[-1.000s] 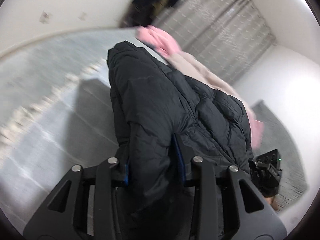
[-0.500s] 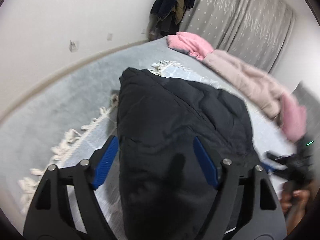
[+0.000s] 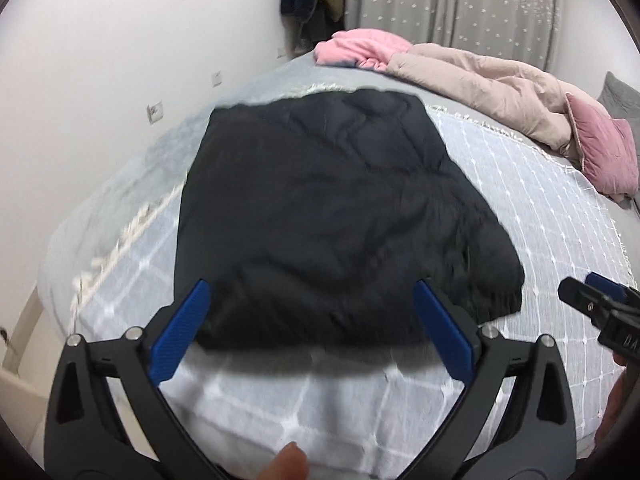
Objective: Fold large clothes
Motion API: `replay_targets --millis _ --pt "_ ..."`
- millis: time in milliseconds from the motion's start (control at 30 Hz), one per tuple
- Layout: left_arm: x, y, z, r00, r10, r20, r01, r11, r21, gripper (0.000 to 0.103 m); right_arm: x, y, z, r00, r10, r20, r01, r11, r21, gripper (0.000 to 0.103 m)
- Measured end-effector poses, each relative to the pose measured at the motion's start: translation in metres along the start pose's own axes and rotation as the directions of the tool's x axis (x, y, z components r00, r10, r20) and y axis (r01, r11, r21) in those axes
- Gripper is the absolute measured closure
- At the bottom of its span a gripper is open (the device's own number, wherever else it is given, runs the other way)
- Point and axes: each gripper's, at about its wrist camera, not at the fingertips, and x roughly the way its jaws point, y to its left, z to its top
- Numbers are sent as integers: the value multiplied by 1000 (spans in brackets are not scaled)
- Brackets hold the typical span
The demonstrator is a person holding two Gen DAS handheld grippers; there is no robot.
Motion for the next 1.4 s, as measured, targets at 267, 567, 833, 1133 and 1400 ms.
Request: replay_targets --millis 267,567,833,1133,1400 --pt "-7 -16 -26 999 28 -27 -28 999 -33 2 1 18 -30 996 -90 -26 87 991 -107 21" --pt "0 -21 -33 998 31 -58 -34 998 -45 2 11 26 -40 992 -122 -40 112 975 -189 21" --pt "3 -21 -34 997 37 -66 -40 998 -44 2 13 27 -44 991 -126 -45 114 972 -205 21" --pt "3 -20 -35 997 46 -65 -48 998 -39 2 13 27 -44 992 -117 -48 105 974 -199 21" --pt "4 -20 -35 997 45 -67 -48 998 -35 2 14 26 -43 993 -113 -44 102 975 -198 21"
